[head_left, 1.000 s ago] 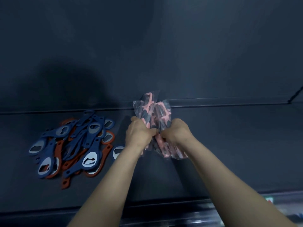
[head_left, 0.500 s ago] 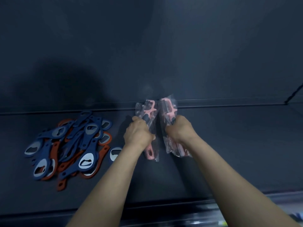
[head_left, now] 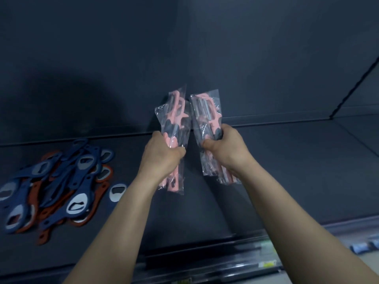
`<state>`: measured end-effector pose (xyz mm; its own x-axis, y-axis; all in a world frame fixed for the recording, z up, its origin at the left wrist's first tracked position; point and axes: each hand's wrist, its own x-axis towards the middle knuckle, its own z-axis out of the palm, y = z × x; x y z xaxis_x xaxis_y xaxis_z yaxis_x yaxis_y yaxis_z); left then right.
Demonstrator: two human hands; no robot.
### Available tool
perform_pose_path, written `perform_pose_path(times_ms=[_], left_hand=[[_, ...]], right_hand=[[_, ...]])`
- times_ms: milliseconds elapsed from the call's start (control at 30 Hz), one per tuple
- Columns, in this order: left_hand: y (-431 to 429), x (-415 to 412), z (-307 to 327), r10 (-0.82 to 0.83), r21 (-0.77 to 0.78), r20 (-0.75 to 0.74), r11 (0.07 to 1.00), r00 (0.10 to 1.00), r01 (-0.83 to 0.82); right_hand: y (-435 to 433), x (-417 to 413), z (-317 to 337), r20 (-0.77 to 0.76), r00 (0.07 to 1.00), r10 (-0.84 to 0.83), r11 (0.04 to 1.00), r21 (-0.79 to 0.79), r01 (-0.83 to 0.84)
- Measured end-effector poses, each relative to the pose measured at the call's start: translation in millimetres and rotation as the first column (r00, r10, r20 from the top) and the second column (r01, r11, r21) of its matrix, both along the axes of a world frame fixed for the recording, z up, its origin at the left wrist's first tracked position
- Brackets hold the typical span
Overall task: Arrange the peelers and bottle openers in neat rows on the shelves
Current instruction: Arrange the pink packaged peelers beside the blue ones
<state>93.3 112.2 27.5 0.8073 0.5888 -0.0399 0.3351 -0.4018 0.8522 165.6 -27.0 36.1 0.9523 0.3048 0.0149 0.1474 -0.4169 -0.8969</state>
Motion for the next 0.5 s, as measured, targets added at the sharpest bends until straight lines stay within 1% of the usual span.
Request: perform_pose_path(times_ms=[100, 233, 500], left_hand=[[-35, 10, 6, -0.031, 0.012, 0.035, 0.999, 0.999, 0.031], [-102, 30, 9, -0.078, 0.044, 0.072, 0.996, 0.994, 0.075], [-289, 79, 23, -0.201, 0.017, 0.122, 0.979, 0.972, 0.201]], right_hand=[[-35, 5, 6, 0.024, 1.000, -0.007, 1.000, 0.007, 0.007], [-106, 17, 8, 0.049, 0.997, -0.057, 0.998, 0.014, 0.056], [-295, 49, 17, 0.086, 0.984, -0.156, 0.988, 0.033, 0.154]])
